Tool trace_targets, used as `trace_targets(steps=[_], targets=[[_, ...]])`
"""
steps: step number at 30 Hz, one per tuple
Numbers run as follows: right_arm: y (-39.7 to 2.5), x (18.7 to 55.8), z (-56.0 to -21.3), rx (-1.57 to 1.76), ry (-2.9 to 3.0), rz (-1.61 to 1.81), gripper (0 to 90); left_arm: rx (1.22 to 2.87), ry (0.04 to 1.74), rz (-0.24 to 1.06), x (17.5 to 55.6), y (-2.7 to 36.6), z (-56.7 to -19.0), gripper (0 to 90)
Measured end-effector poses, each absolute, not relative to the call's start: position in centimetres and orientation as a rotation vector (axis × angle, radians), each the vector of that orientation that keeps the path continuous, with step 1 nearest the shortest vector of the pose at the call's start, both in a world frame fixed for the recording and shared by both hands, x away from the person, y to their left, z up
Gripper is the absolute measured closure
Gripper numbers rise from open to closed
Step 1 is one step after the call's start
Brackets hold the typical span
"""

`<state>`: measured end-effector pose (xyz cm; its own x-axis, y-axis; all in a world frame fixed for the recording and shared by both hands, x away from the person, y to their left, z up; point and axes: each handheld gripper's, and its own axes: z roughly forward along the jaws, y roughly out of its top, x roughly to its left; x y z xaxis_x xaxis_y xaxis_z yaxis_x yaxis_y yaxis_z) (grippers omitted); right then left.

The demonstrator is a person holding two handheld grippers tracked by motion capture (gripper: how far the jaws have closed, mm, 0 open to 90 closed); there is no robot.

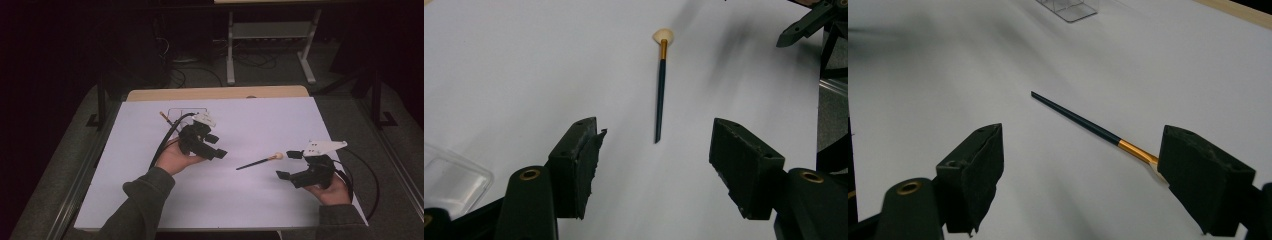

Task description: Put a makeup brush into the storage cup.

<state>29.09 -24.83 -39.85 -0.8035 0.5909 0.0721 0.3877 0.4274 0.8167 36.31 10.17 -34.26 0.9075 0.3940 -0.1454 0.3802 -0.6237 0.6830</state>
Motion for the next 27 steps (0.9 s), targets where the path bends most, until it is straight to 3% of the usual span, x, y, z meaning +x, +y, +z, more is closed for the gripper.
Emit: trace_targets(steps=[27], targets=[[-26.0,29.1,-39.8,0.882,2.429,1.317,17.8,2.339,0.455,-0.020,37.1,4.2,-34.5,37.3]])
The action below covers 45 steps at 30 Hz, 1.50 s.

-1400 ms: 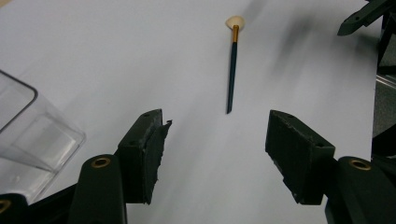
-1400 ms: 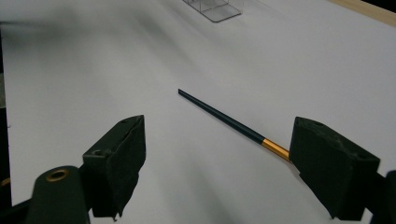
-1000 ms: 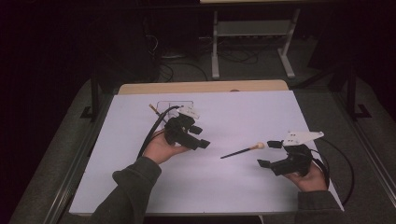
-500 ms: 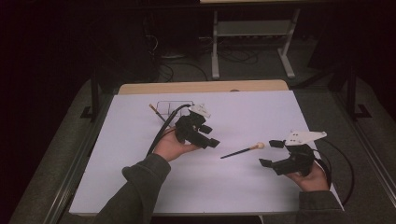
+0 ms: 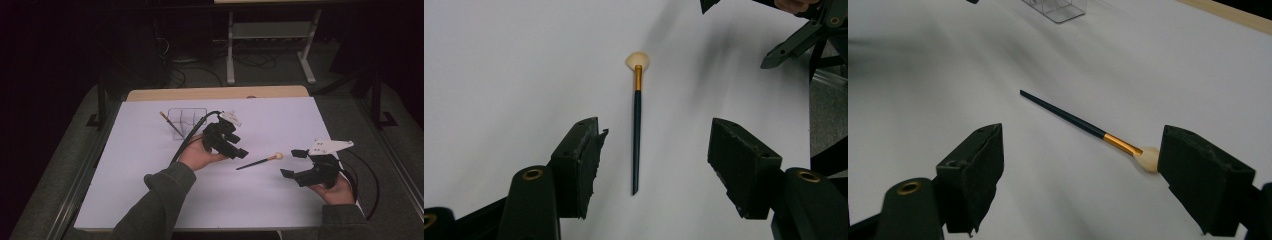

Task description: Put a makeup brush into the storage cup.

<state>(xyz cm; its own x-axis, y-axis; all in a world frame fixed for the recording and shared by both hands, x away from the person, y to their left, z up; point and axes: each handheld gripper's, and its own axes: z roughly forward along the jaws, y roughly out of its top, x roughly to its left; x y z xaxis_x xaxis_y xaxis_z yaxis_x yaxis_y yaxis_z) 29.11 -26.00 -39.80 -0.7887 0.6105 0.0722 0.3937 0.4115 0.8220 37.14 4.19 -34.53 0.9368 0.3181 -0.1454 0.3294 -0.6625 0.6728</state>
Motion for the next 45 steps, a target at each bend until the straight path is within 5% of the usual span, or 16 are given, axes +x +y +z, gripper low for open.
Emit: trace_targets(steps=[45], targets=[[-26.5,29.3,-40.0,0.888,2.422,1.313,18.3,2.526,0.418,-0.049,39.1,-3.2,-39.4,53.3]])
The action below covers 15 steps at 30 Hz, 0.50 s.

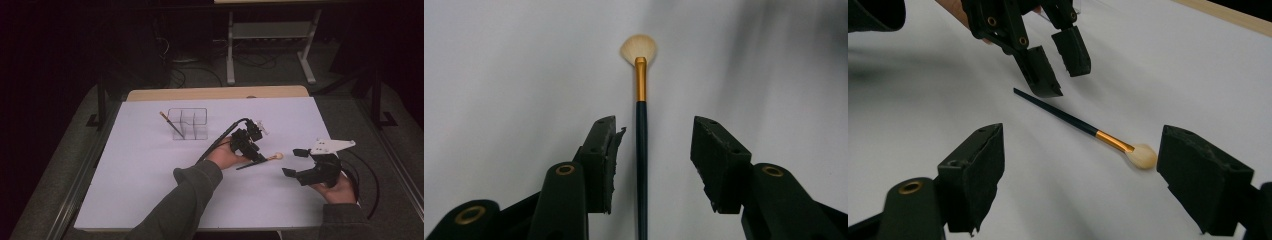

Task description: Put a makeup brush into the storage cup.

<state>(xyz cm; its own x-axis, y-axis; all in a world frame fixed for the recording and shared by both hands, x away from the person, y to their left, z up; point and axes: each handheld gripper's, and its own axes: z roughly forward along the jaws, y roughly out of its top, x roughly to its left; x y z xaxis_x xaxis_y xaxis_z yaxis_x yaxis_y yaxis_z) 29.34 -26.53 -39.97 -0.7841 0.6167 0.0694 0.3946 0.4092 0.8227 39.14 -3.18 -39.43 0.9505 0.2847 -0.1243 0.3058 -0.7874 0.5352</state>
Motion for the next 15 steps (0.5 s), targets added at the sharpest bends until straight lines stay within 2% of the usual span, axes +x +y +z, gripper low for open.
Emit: trace_targets(steps=[15], targets=[[-26.5,29.4,-40.0,0.875,2.428,1.309,18.4,2.576,0.427,-0.056,39.4,-4.3,-40.6,62.8]])
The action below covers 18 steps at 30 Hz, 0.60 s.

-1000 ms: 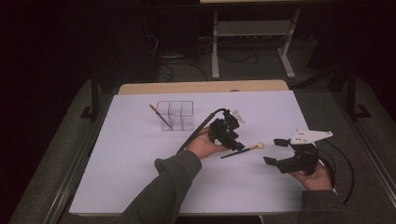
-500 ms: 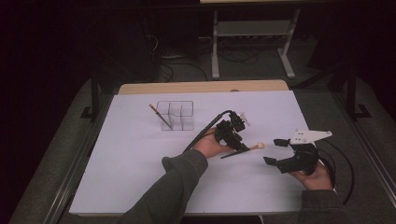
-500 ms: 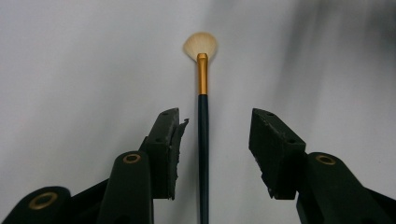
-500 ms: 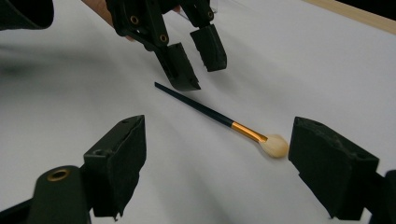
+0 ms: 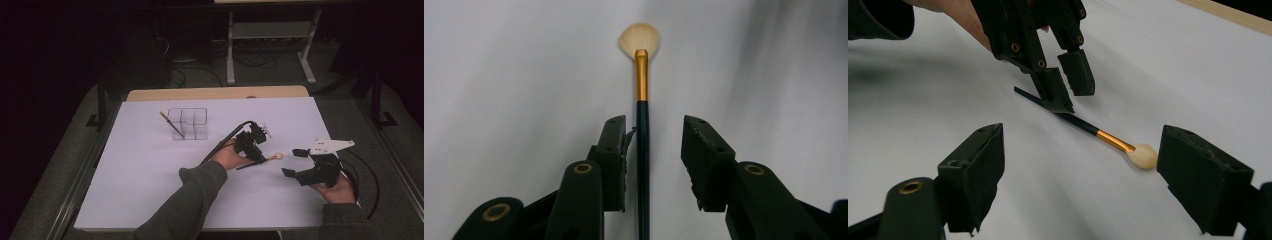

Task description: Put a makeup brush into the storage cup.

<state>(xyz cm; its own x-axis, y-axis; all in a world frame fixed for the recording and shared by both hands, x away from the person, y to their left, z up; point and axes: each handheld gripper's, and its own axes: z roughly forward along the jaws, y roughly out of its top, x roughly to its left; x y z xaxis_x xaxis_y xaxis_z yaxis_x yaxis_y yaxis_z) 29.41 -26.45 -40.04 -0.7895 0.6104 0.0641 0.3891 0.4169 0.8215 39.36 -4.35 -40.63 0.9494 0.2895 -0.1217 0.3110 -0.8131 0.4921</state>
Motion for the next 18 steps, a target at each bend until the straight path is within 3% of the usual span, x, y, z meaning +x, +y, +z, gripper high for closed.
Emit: trace_targets(steps=[18], targets=[[-26.36,29.38,-40.00,0.869,2.429,1.308,18.7,2.610,0.430,-0.057,39.54,-5.04,-41.29,68.2]])
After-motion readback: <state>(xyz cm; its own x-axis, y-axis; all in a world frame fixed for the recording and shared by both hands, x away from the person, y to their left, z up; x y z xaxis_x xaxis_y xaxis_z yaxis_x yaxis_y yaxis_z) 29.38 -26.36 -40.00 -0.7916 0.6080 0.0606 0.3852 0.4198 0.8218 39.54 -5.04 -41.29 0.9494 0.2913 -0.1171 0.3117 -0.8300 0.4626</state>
